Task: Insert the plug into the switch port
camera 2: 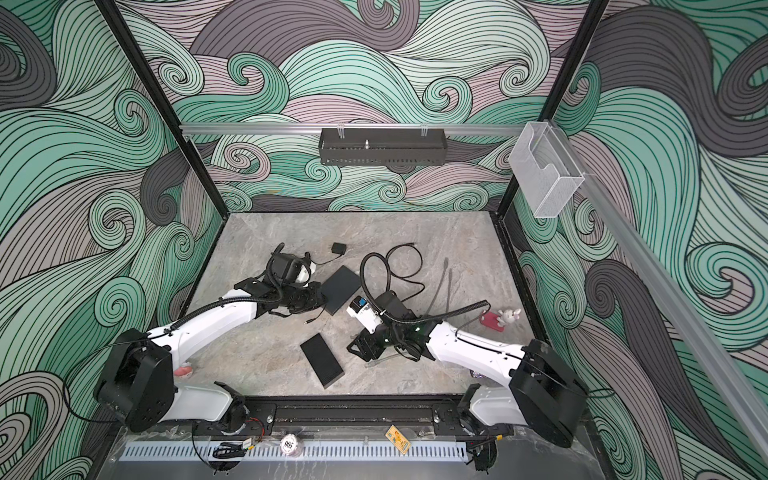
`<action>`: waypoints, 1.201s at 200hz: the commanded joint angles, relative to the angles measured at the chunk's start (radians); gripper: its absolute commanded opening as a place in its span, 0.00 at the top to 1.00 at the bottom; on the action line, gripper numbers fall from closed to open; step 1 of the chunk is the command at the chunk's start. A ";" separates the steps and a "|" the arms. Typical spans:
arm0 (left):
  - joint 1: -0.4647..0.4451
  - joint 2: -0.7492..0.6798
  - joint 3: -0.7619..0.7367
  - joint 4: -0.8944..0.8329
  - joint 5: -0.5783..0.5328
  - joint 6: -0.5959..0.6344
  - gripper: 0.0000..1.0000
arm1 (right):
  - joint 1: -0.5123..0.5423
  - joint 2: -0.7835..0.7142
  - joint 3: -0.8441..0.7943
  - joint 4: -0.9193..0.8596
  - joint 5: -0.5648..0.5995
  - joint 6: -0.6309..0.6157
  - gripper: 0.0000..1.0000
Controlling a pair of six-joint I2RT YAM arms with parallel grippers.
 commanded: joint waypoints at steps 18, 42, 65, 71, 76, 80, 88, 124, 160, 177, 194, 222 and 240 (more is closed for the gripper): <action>-0.011 -0.065 0.004 -0.006 -0.037 -0.078 1.00 | 0.006 0.092 0.097 0.144 -0.029 0.133 0.33; -0.011 -0.085 -0.011 0.009 -0.047 -0.122 1.00 | -0.001 0.161 0.090 0.333 -0.034 0.387 0.34; -0.011 -0.090 -0.018 0.024 -0.038 -0.152 1.00 | -0.001 0.212 0.051 0.533 -0.046 0.550 0.41; -0.011 -0.090 -0.018 0.029 -0.032 -0.155 1.00 | -0.002 0.223 0.049 0.565 -0.056 0.571 0.42; -0.010 -0.089 -0.017 0.031 -0.027 -0.155 1.00 | -0.001 0.231 0.050 0.582 -0.063 0.579 0.43; -0.011 -0.089 -0.018 0.033 -0.024 -0.155 1.00 | -0.001 0.236 0.051 0.586 -0.065 0.582 0.43; -0.010 -0.090 -0.016 0.034 -0.022 -0.158 1.00 | -0.001 0.244 0.057 0.588 -0.070 0.587 0.43; -0.010 -0.100 -0.024 0.050 -0.019 -0.164 1.00 | -0.004 0.289 0.076 0.636 -0.092 0.639 0.48; -0.011 -0.105 -0.033 0.064 -0.008 -0.172 1.00 | -0.008 0.336 0.093 0.676 -0.113 0.680 0.53; -0.012 -0.104 -0.037 0.072 -0.001 -0.176 1.00 | -0.011 0.359 0.097 0.715 -0.130 0.702 0.57; -0.012 -0.107 -0.040 0.073 0.001 -0.177 1.00 | -0.016 0.382 0.098 0.767 -0.144 0.732 0.61; -0.012 -0.122 -0.053 0.079 0.004 -0.182 1.00 | -0.019 0.416 0.105 0.817 -0.156 0.764 0.63; -0.012 -0.131 -0.063 0.086 0.005 -0.184 1.00 | -0.022 0.440 0.114 0.845 -0.164 0.781 0.64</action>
